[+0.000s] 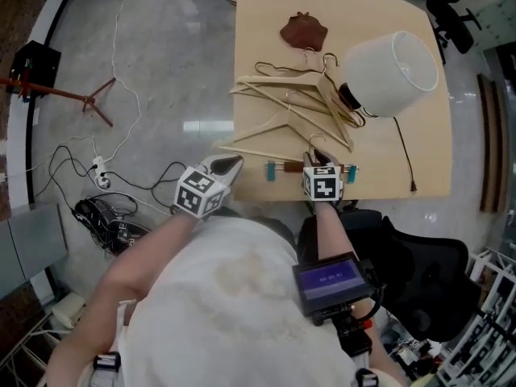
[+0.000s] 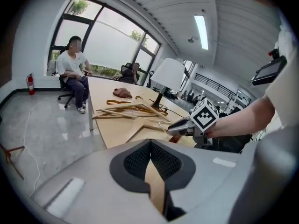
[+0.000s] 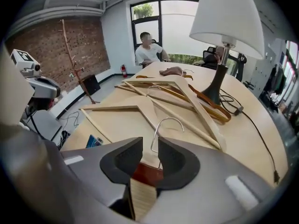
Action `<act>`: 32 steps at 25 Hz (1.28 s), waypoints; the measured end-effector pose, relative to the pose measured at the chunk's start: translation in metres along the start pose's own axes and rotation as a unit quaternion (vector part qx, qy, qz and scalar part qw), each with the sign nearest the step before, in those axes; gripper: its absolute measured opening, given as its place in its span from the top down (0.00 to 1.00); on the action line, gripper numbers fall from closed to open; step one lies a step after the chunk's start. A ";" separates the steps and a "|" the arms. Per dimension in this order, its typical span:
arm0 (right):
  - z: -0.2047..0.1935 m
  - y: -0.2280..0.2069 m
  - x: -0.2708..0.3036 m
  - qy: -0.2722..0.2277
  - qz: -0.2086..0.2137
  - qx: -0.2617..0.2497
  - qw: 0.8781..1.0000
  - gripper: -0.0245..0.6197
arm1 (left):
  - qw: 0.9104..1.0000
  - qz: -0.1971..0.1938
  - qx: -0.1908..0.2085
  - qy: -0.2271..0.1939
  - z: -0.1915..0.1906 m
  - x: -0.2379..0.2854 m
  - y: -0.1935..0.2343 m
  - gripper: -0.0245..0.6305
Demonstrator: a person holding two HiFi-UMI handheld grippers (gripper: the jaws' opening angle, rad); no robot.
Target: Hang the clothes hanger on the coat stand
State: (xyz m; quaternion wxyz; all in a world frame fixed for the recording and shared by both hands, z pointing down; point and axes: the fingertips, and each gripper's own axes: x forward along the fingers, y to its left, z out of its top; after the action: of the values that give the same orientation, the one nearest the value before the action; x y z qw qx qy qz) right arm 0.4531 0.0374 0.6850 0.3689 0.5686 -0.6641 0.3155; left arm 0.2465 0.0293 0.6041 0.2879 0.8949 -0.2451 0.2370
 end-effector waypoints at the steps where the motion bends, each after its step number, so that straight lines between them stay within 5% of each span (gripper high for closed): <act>1: 0.000 0.002 0.004 0.009 0.005 -0.010 1.000 0.78 | 1.000 0.003 -0.006 -0.003 -0.001 -0.001 0.002 0.96; 6: -0.003 0.001 0.020 0.059 0.006 -0.041 0.997 0.79 | 0.999 0.014 -0.031 -0.018 -0.005 -0.003 0.011 0.96; 15: -0.010 -0.005 0.035 0.108 -0.005 -0.005 0.994 0.89 | 0.997 0.040 -0.062 -0.035 -0.016 -0.023 0.036 0.96; 23: 0.004 -0.002 0.000 0.007 0.020 0.045 0.999 0.92 | 0.997 0.036 -0.054 -0.030 -0.015 -0.021 0.037 0.96; 32: 0.017 -0.005 -0.059 -0.111 0.051 0.085 0.989 0.93 | 1.000 -0.002 0.003 -0.014 0.005 0.003 0.002 0.96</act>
State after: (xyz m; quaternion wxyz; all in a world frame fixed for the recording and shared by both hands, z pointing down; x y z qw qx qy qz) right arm 0.4605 0.0529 0.6258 0.2270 0.5944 -0.6999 0.3244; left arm 0.2488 0.0241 0.6028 0.2821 0.8996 -0.2468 0.2243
